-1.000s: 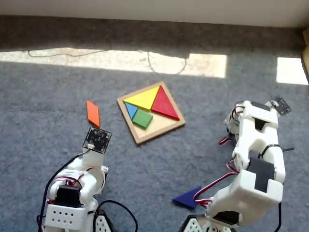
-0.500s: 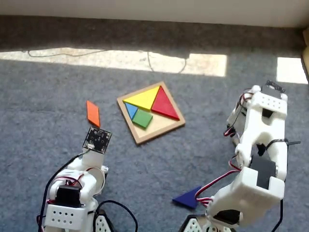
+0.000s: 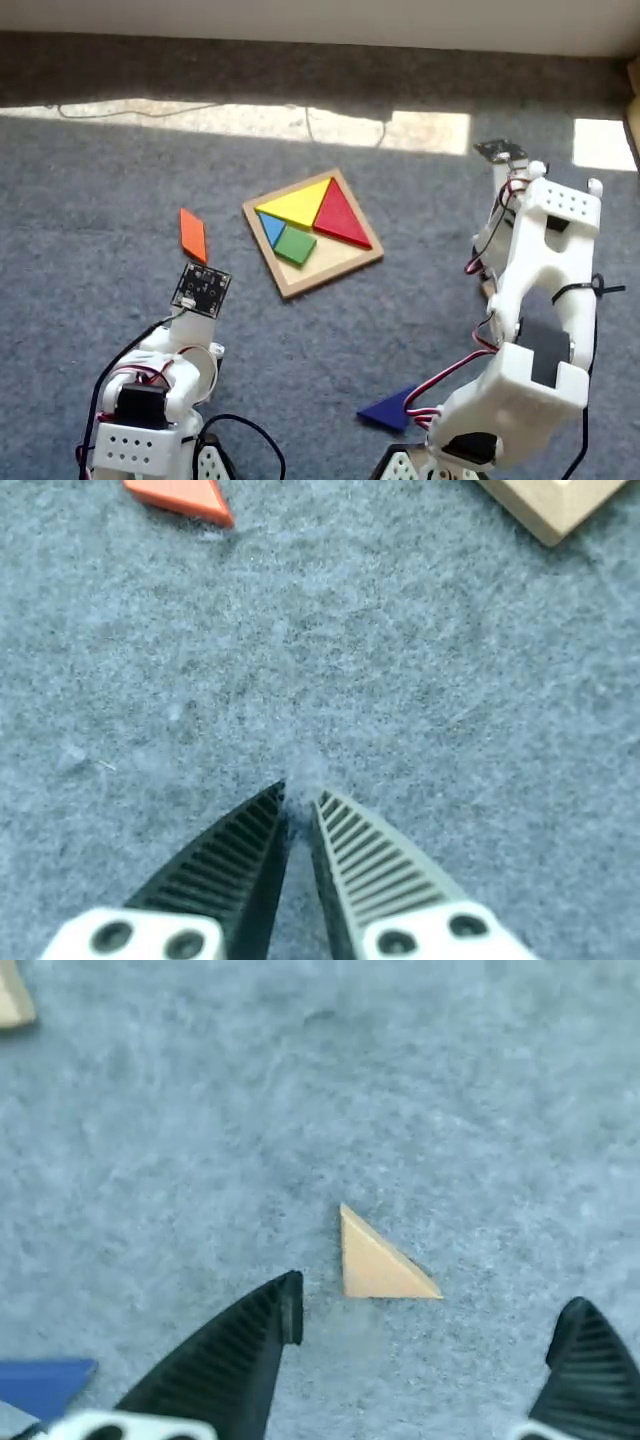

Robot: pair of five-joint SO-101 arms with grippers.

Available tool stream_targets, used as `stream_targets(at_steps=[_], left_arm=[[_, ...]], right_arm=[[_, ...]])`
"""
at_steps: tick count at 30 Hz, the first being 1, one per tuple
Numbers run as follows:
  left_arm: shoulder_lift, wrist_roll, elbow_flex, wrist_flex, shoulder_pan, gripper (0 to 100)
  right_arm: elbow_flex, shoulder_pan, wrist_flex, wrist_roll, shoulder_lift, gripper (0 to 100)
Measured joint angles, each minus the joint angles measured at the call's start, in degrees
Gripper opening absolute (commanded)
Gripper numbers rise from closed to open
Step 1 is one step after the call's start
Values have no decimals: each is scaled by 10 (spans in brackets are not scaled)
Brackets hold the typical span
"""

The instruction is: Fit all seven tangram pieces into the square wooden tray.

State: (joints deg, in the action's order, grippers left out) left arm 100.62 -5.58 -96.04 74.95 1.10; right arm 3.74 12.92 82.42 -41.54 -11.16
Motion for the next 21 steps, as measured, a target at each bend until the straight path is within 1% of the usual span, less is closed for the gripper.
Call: stream_targets(at_steps=[10,16,19,21], left_arm=[[0,0,0,0,0,6],[0,0,0,0,0,6],[0,0,0,0,0,6],[0,0,0,0,0,6]], right_arm=[[78,1,-3,-164,0,368],[86,9,-6,-256,0,368],[93,17,-7,-288,0,368],[107,14,-25,-296,-4,368]])
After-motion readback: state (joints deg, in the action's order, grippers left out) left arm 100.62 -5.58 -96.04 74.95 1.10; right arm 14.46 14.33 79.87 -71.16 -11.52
